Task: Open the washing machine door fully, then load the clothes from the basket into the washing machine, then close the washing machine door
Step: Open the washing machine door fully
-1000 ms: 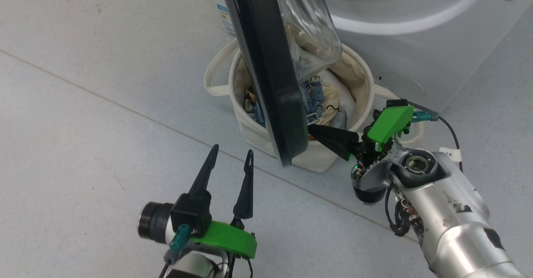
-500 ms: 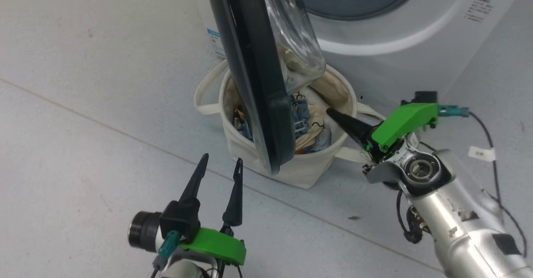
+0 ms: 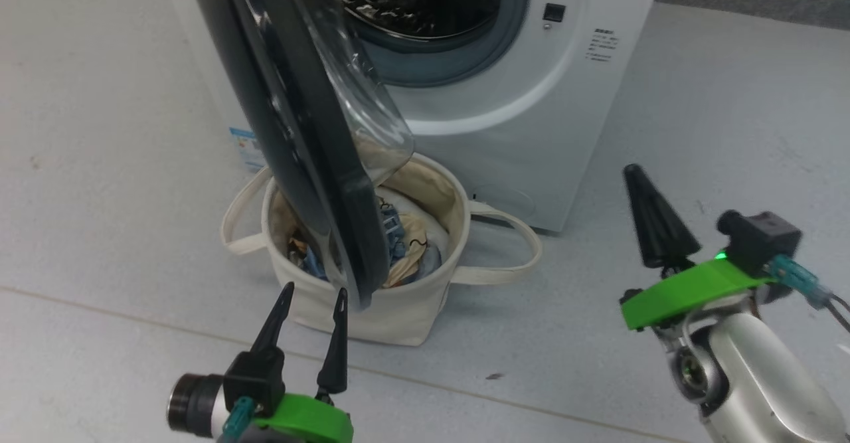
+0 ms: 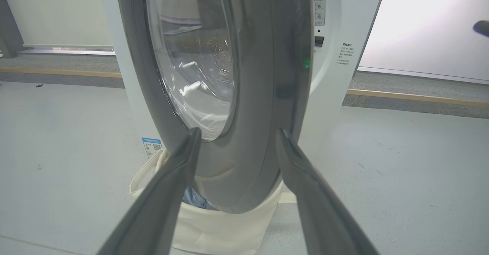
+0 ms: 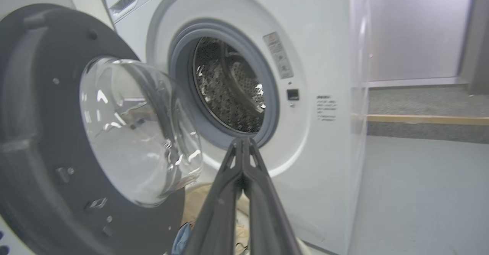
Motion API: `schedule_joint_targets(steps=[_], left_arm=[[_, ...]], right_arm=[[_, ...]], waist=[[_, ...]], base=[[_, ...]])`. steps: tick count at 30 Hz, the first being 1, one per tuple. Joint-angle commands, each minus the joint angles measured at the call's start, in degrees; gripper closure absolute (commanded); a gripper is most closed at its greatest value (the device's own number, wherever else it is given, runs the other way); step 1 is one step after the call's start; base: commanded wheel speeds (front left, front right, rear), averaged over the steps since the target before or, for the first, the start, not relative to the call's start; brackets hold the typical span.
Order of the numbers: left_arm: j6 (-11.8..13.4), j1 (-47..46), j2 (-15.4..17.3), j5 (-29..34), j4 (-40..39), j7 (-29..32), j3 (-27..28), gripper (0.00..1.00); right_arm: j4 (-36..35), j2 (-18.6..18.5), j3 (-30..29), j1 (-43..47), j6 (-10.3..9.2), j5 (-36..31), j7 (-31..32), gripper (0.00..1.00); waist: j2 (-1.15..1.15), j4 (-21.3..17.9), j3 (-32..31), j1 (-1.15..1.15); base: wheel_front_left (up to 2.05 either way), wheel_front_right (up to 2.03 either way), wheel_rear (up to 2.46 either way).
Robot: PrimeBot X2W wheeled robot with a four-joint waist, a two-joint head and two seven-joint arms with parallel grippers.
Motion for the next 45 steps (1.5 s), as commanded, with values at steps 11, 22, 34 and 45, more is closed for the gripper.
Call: schedule_joint_targets(steps=[11, 22, 34, 45], left_arm=[[-1.5, 2.0, 1.0, 2.5, -2.4, -0.7, 5.9, 0.00], [-2.4, 2.2, 0.8, 3.4, -3.1, -0.7, 6.6, 0.00], [-2.8, 2.7, 0.5, 3.7, -3.7, -0.7, 6.9, 0.00], [-3.4, 2.5, 0.4, 4.2, -6.9, -0.7, 6.9, 0.00]], right_arm=[[-12.7, 10.8, -19.9, 18.3, 0.01, -22.1, -0.8, 0.00], [-14.2, 13.8, -24.1, 21.4, 0.01, -26.5, -0.8, 0.00], [-13.7, 14.0, -23.5, 21.5, 0.01, -26.9, -0.8, 0.00], [-13.7, 14.1, -23.8, 21.0, 0.01, -25.9, -0.8, 0.00]], waist=[[0.00, -6.9, -3.4, 0.01], [0.00, -7.5, -3.4, 0.01], [0.00, -7.8, -4.2, 0.01], [0.00, -7.8, -4.1, 0.01]], base=[[0.00, 0.00, 0.00], [0.00, 0.00, 0.00], [0.00, 0.00, 0.00], [0.00, 0.00, 0.00]])
